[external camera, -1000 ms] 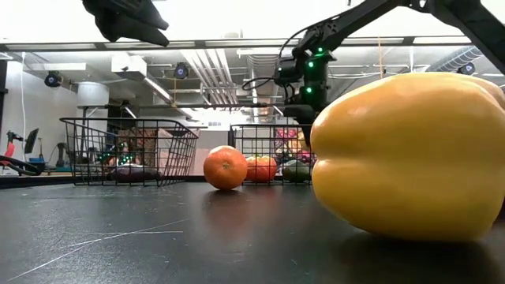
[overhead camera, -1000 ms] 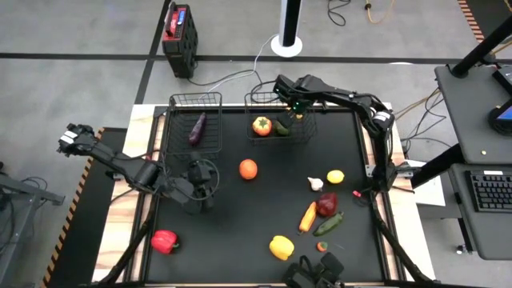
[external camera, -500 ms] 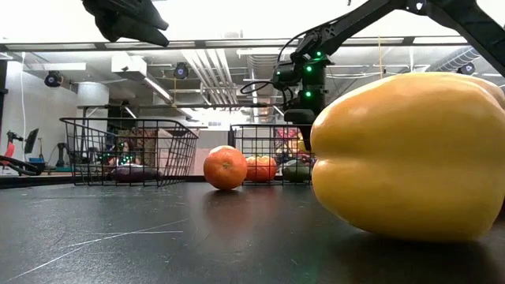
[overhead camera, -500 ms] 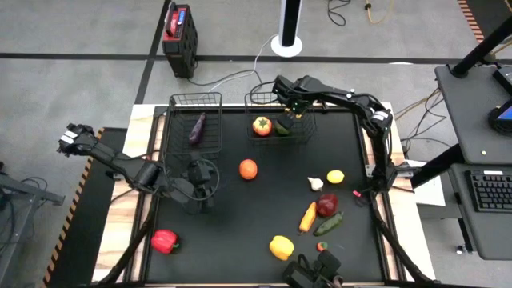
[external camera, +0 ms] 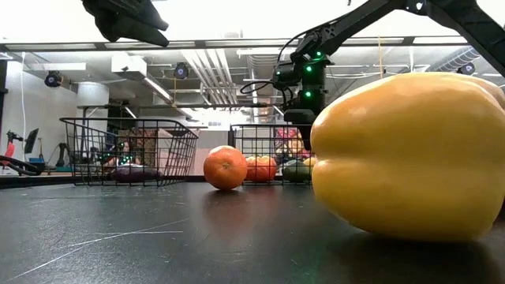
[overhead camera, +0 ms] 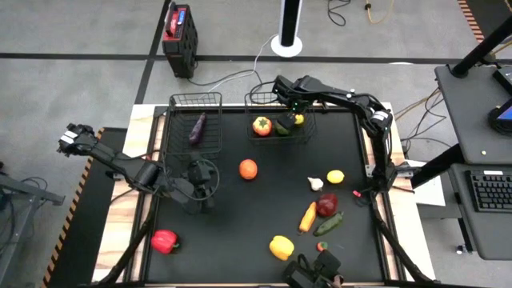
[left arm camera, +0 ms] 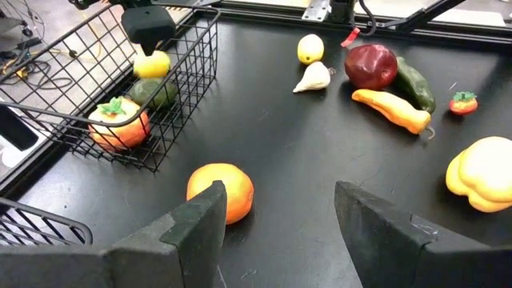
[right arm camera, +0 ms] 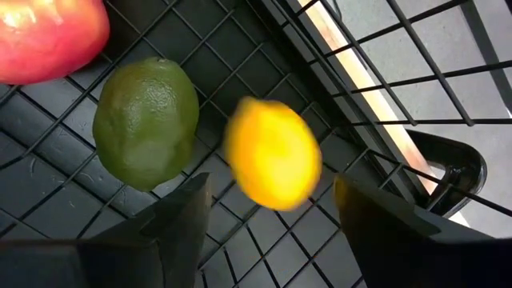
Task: Sort produce into baskets
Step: Put the left yellow lemon into the right black wire basket, then put the white garlic into the left black wire basket
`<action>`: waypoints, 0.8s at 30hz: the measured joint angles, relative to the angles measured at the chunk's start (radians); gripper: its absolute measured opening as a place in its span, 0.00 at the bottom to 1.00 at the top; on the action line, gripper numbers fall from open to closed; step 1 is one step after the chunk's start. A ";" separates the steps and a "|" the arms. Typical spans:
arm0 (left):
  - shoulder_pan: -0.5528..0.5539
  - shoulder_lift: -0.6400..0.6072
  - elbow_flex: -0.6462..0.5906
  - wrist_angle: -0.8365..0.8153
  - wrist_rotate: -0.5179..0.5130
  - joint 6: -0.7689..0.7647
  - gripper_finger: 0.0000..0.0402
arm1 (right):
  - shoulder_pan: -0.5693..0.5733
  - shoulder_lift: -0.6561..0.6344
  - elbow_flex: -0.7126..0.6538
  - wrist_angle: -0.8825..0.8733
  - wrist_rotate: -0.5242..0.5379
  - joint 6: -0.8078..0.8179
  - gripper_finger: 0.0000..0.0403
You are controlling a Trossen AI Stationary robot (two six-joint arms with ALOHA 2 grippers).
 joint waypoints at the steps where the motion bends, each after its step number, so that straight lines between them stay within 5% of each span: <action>1: 0.000 0.000 0.000 0.000 0.000 0.000 0.53 | 0.000 0.000 0.000 0.000 0.000 0.000 0.63; 13: 0.000 0.000 0.000 -0.002 0.000 0.000 0.53 | 0.001 -0.011 0.035 -0.015 0.000 0.003 0.63; 24: 0.000 0.065 0.000 -0.002 0.003 -0.075 0.53 | 0.094 -0.158 0.107 -0.080 -0.002 0.066 0.61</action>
